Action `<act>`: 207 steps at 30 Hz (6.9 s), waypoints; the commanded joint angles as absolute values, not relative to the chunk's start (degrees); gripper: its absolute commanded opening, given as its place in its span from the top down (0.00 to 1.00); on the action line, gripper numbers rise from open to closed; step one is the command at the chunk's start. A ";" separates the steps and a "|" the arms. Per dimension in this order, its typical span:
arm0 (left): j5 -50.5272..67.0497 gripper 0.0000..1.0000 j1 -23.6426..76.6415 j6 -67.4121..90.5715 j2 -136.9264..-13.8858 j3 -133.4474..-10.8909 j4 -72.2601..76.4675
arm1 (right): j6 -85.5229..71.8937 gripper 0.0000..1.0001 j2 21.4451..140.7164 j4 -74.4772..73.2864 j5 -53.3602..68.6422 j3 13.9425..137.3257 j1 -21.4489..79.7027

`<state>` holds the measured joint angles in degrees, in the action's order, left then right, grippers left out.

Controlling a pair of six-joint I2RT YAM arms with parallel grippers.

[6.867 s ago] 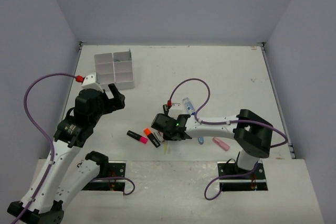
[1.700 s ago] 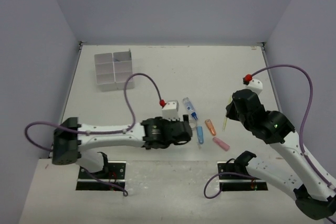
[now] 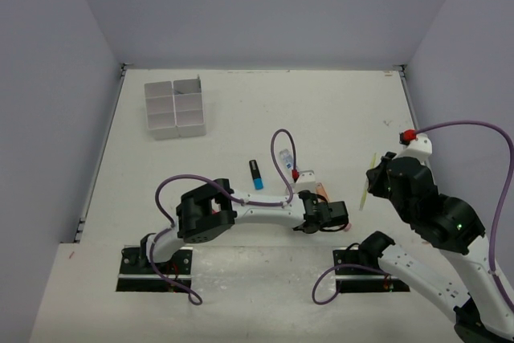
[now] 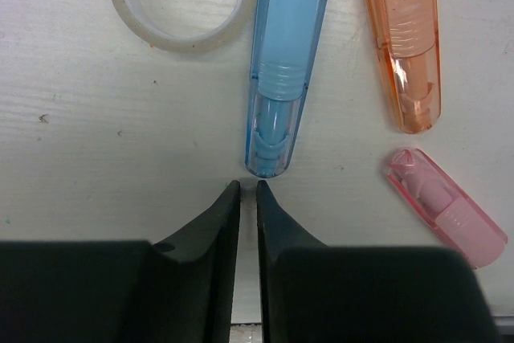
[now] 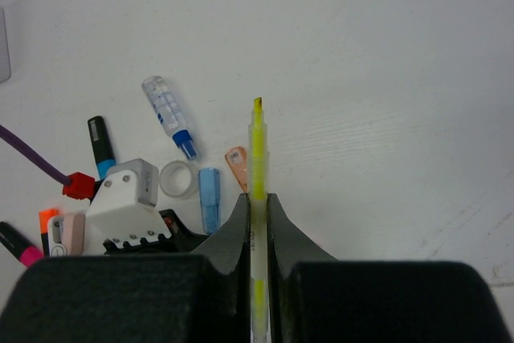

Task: Sort the stationery into containers
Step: Pick up the pen cap from the center of the board, then close the pen cap on the pen.

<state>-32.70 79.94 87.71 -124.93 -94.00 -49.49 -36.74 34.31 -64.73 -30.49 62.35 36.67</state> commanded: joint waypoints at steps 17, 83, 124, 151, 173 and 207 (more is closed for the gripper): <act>-40.79 1.00 66.21 56.48 -82.13 -63.93 -26.90 | -34.35 1.00 27.10 -20.38 14.29 36.62 36.67; -14.68 1.00 58.18 36.82 -37.53 -31.38 23.38 | -34.46 1.00 48.78 17.40 -13.54 38.76 71.46; -15.36 1.00 58.18 36.60 -39.43 -34.01 22.82 | -36.00 1.00 51.68 12.85 -15.47 40.29 71.54; -16.95 1.00 58.18 36.21 -39.02 -34.98 21.89 | -36.91 1.00 52.65 12.31 -14.77 39.46 71.54; -16.49 1.00 58.18 36.48 -39.66 -34.00 22.00 | -35.59 1.00 50.63 10.45 -16.90 40.70 71.54; -13.36 1.00 58.18 43.15 -41.63 -36.30 15.04 | -29.18 1.00 51.37 12.46 -19.42 47.28 71.54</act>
<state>-15.07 58.15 39.93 -41.09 -33.52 20.33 -32.41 52.34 6.98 -16.39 42.60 71.28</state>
